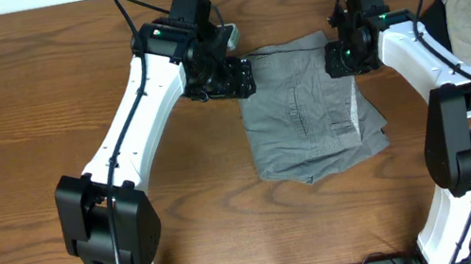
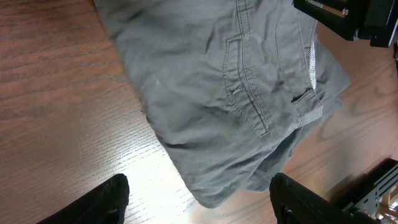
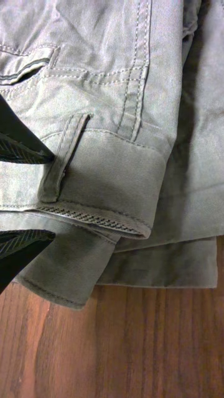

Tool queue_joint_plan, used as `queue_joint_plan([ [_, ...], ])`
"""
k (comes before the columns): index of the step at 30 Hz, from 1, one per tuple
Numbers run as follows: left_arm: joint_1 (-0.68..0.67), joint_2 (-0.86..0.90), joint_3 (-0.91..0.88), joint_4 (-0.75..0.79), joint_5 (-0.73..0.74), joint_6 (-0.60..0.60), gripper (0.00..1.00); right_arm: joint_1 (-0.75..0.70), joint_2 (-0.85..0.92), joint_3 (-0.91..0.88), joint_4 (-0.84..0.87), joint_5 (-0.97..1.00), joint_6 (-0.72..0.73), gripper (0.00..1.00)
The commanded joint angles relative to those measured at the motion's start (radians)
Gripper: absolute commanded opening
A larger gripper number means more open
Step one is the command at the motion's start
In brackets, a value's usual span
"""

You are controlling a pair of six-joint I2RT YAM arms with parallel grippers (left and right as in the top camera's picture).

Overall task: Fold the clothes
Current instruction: 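Raise the right gripper off the folded shorts and hold both above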

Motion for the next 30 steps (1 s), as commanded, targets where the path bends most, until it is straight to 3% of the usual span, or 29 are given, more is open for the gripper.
queue_joint_plan([
  [1, 0.003, 0.008, 0.009, -0.006, -0.013, 0.018, 0.74, 0.0, -0.013, 0.019, 0.014, -0.028, -0.003, 0.32],
  [5, 0.003, 0.008, 0.009, -0.006, -0.013, 0.018, 0.74, 0.0, -0.002, 0.017, 0.026, -0.038, -0.003, 0.27],
  [11, 0.003, 0.008, 0.009, -0.006, -0.013, 0.018, 0.74, -0.001, 0.004, 0.017, 0.029, -0.038, -0.002, 0.01],
  [19, 0.003, 0.008, 0.009, -0.006, -0.013, 0.018, 0.74, -0.001, -0.003, 0.043, 0.02, -0.018, -0.003, 0.01],
  [30, 0.003, 0.008, 0.009, -0.006, -0.013, 0.033, 0.75, -0.005, -0.021, 0.296, -0.29, 0.087, 0.005, 0.01],
])
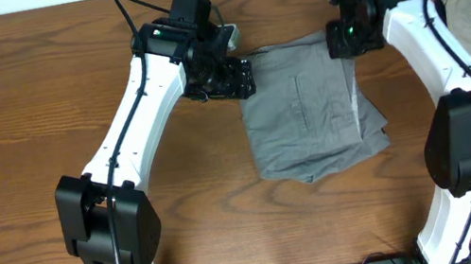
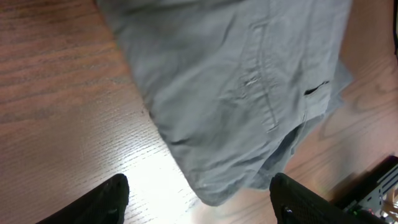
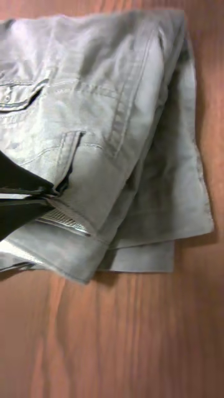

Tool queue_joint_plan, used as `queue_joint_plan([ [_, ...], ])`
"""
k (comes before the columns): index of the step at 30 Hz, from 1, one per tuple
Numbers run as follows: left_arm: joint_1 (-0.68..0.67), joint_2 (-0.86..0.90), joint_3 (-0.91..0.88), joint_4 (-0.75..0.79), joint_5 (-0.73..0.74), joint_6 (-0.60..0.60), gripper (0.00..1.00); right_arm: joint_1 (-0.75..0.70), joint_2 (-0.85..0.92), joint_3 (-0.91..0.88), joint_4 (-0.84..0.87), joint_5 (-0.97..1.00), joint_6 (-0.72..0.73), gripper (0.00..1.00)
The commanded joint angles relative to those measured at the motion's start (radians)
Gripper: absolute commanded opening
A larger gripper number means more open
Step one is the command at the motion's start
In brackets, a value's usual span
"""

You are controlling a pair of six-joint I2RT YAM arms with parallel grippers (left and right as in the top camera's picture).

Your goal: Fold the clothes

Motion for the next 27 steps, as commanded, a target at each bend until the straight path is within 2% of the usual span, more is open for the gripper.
queue_joint_plan([
  [1, 0.003, 0.008, 0.009, -0.006, -0.013, 0.014, 0.75, -0.008, -0.02, 0.031, -0.039, 0.059, 0.005, 0.01],
  [14, 0.003, 0.008, 0.009, -0.006, -0.013, 0.014, 0.75, -0.067, -0.009, -0.051, -0.068, 0.15, 0.005, 0.01],
  [16, 0.003, 0.008, 0.009, -0.006, -0.013, 0.014, 0.75, -0.073, -0.009, -0.068, -0.072, 0.152, 0.005, 0.13],
  [17, 0.003, 0.008, 0.009, -0.006, -0.013, 0.014, 0.75, -0.074, -0.009, -0.076, -0.077, 0.164, 0.005, 0.13],
  [19, 0.003, 0.008, 0.009, -0.006, -0.013, 0.014, 0.75, -0.075, -0.009, -0.084, -0.092, 0.211, 0.027, 0.11],
  [22, 0.003, 0.008, 0.009, -0.006, -0.013, 0.014, 0.75, -0.075, -0.009, -0.084, -0.14, 0.303, 0.083, 0.04],
  [23, 0.003, 0.008, 0.009, -0.006, -0.013, 0.014, 0.75, -0.075, -0.01, -0.08, -0.153, 0.301, 0.085, 0.01],
  [27, 0.003, 0.008, 0.009, -0.006, -0.013, 0.014, 0.75, -0.072, -0.022, -0.038, -0.238, 0.177, 0.09, 0.01],
])
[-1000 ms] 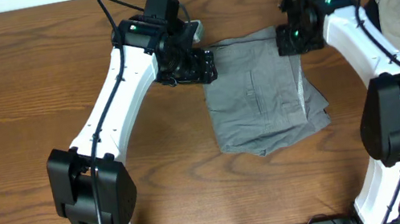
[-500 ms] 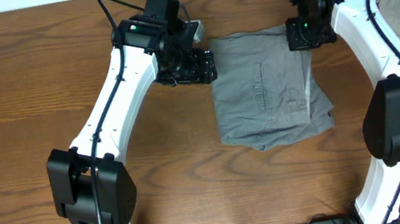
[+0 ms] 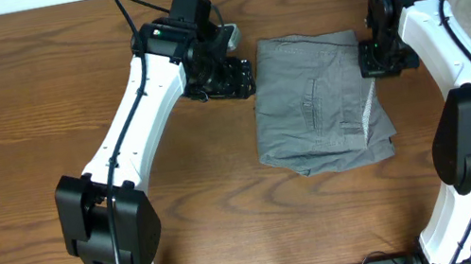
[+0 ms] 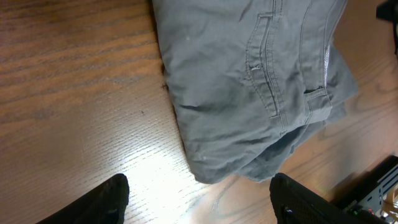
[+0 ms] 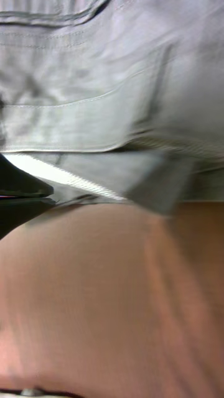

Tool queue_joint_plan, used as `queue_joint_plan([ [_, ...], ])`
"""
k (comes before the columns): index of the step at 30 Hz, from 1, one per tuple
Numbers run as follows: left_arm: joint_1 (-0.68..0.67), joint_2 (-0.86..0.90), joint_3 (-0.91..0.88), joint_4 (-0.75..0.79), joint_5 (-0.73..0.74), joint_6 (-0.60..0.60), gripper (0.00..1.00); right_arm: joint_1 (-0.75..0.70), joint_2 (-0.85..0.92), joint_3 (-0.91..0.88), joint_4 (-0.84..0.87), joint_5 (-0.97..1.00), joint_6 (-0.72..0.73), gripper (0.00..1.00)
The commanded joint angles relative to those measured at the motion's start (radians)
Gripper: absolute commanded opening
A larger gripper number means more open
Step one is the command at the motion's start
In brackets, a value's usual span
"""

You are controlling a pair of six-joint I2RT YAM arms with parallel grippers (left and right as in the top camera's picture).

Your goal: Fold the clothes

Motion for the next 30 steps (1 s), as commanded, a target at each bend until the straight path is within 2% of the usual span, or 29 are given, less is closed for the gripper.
queue_joint_plan([
  [1, 0.003, 0.008, 0.009, -0.006, -0.013, 0.014, 0.75, -0.001, -0.024, 0.046, -0.036, -0.103, 0.018, 0.01],
  [6, 0.003, 0.008, 0.009, -0.006, -0.013, 0.014, 0.75, 0.002, -0.026, 0.04, -0.08, -0.42, -0.113, 0.01],
  [15, 0.003, 0.008, 0.009, -0.005, -0.013, 0.014, 0.75, 0.031, -0.026, -0.202, -0.021, -0.519, -0.121, 0.01],
  [21, 0.003, 0.008, 0.009, -0.006, -0.013, 0.014, 0.75, 0.029, -0.026, -0.331, 0.037, -0.483, -0.064, 0.01],
  [24, 0.003, 0.008, 0.009, -0.005, -0.013, 0.014, 0.75, 0.024, -0.026, -0.334, 0.009, -0.367, 0.005, 0.01],
  [30, 0.003, 0.008, 0.009, -0.005, -0.013, 0.014, 0.75, 0.011, -0.026, -0.292, -0.106, -0.206, 0.055, 0.01],
])
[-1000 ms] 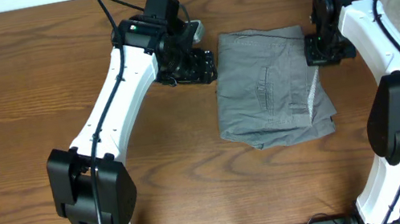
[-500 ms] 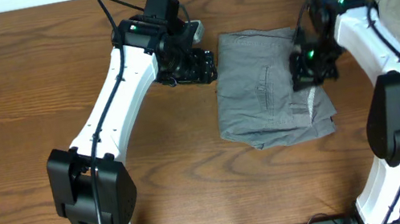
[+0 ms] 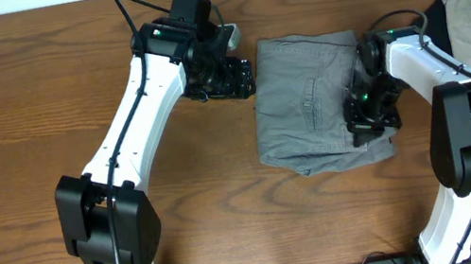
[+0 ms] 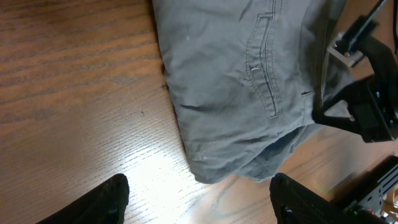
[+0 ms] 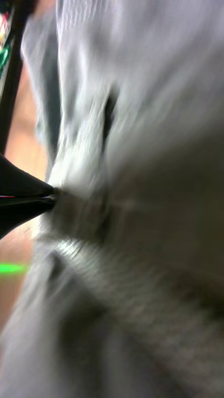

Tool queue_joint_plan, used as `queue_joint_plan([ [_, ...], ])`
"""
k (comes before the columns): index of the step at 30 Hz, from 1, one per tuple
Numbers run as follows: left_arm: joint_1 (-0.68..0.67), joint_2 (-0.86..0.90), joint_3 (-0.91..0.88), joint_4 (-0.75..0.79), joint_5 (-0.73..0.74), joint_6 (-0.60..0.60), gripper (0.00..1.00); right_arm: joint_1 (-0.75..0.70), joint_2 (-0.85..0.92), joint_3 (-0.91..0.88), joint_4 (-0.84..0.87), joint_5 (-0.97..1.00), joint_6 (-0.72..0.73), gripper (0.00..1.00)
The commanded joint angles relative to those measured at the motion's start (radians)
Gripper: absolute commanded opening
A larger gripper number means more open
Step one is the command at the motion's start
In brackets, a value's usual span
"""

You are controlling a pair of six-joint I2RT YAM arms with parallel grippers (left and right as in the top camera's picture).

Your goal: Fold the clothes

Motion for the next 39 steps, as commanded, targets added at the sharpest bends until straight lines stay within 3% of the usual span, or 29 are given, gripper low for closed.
queue_joint_plan([
  [1, 0.003, 0.008, 0.009, -0.005, -0.013, 0.014, 0.75, -0.015, -0.018, 0.049, -0.053, 0.151, 0.067, 0.01],
  [6, 0.003, 0.008, 0.009, -0.002, -0.013, 0.014, 0.75, -0.015, -0.02, 0.145, -0.111, 0.291, 0.146, 0.01],
  [14, -0.005, 0.008, 0.009, 0.026, -0.011, 0.013, 0.7, -0.017, -0.02, 0.36, 0.045, -0.01, 0.011, 0.03],
  [19, -0.052, 0.008, -0.01, 0.033, 0.039, 0.013, 0.66, -0.035, -0.011, 0.349, 0.189, -0.012, 0.016, 0.05],
  [25, -0.13, 0.009, -0.111, 0.181, 0.045, -0.015, 0.65, -0.041, 0.012, 0.333, 0.3, -0.026, 0.019, 0.01],
  [31, -0.174, 0.016, -0.199, 0.344, 0.068, -0.082, 0.45, -0.042, 0.025, 0.333, 0.339, -0.027, 0.019, 0.01],
  [39, -0.199, 0.106, -0.23, 0.388, 0.087, -0.105, 0.45, -0.042, 0.084, 0.333, 0.355, -0.027, 0.026, 0.01],
])
